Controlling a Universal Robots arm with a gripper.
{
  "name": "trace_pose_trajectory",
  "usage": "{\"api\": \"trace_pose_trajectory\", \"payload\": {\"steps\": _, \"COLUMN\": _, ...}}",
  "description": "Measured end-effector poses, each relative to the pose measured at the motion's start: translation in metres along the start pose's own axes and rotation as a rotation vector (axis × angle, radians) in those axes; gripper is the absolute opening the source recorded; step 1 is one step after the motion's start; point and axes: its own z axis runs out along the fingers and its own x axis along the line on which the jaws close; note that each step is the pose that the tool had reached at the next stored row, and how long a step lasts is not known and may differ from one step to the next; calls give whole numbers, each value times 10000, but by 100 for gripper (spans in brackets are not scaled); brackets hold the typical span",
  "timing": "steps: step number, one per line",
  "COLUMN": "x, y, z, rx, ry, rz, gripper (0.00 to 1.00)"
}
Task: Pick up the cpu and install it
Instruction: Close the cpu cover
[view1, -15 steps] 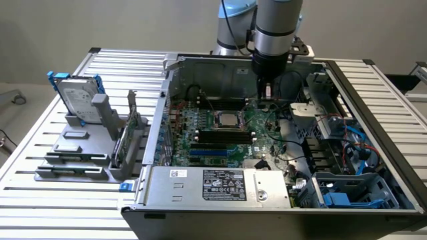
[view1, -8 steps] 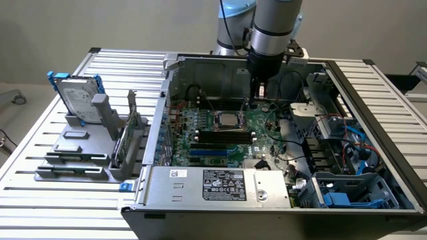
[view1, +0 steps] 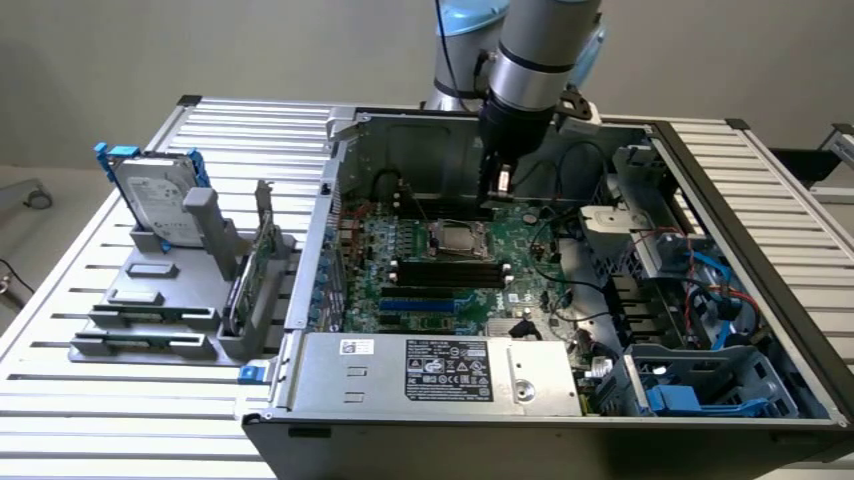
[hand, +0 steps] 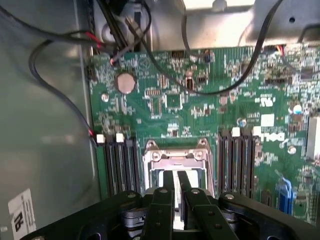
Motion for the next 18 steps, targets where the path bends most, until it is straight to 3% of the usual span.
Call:
{"api": "trace_pose_trajectory", "payload": {"steps": 7, "x": -8, "y": -105, "z": 14, "rx": 896, "ry": -57, "rz": 55, "gripper": 18}}
{"api": "trace_pose_trajectory", "payload": {"steps": 11, "x": -11, "y": -142, "z": 29, "rx": 1317, "ry": -83, "rz": 82, "gripper": 18}}
{"api": "trace_pose_trajectory", "payload": {"steps": 14, "x": -16, "y": -153, "z": 53, "rx": 1509, "ry": -95, "rz": 91, "gripper": 18}}
{"api": "trace_pose_trajectory", "payload": {"steps": 18, "x": -24, "y": -157, "z": 107, "rx": 1621, "ry": -103, "rz": 95, "gripper": 18}}
